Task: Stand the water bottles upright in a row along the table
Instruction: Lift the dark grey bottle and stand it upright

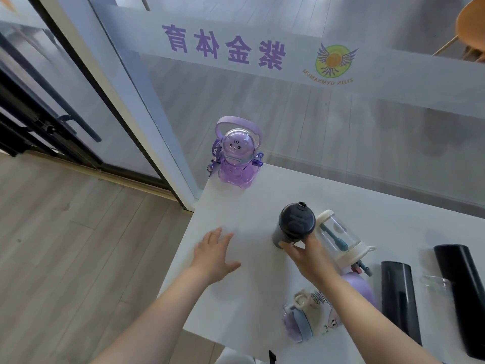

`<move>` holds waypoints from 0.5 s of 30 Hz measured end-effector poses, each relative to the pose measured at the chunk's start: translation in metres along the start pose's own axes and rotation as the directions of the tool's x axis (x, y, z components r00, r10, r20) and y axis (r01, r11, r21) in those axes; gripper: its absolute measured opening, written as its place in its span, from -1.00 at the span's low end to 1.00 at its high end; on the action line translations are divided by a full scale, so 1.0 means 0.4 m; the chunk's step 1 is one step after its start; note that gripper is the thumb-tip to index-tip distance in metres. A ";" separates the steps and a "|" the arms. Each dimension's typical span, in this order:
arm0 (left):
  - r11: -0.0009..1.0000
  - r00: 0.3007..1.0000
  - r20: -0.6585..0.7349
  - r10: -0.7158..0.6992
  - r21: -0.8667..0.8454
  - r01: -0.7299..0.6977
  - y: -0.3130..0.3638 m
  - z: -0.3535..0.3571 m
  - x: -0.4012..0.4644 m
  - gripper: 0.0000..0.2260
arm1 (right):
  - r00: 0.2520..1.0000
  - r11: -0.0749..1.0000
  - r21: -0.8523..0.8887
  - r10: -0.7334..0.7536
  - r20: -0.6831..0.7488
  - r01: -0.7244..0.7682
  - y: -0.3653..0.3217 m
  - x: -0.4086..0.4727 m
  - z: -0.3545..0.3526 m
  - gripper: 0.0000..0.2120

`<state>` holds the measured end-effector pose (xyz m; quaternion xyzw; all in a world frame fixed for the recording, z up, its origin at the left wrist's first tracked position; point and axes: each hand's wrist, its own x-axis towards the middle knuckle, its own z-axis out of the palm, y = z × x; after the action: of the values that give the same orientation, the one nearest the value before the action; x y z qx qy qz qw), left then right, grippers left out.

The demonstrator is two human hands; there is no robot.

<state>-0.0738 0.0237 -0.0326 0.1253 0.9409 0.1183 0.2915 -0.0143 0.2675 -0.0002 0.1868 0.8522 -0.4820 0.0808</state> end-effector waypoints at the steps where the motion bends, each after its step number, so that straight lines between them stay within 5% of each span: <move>1: 0.998 0.999 0.027 -0.038 0.057 0.036 0.003 0.006 0.007 -0.17 | 1.000 1.000 0.011 -0.005 0.007 0.005 -0.001 0.010 -0.001 -0.60; 6: 0.980 0.991 0.093 -0.099 0.181 0.081 0.027 0.035 0.024 0.04 | 0.999 0.999 0.034 -0.036 -0.003 0.036 -0.016 0.078 -0.003 -0.61; 15: 0.987 0.991 -0.109 -0.082 0.129 0.096 0.006 0.126 0.030 -0.20 | 0.998 0.999 0.005 -0.036 -0.059 0.037 -0.059 0.271 -0.006 -0.45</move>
<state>-0.0540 0.0371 -0.0785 0.0962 0.9652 0.0480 0.2386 -0.1227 0.2846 -0.0147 0.1855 0.8559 -0.4805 0.0462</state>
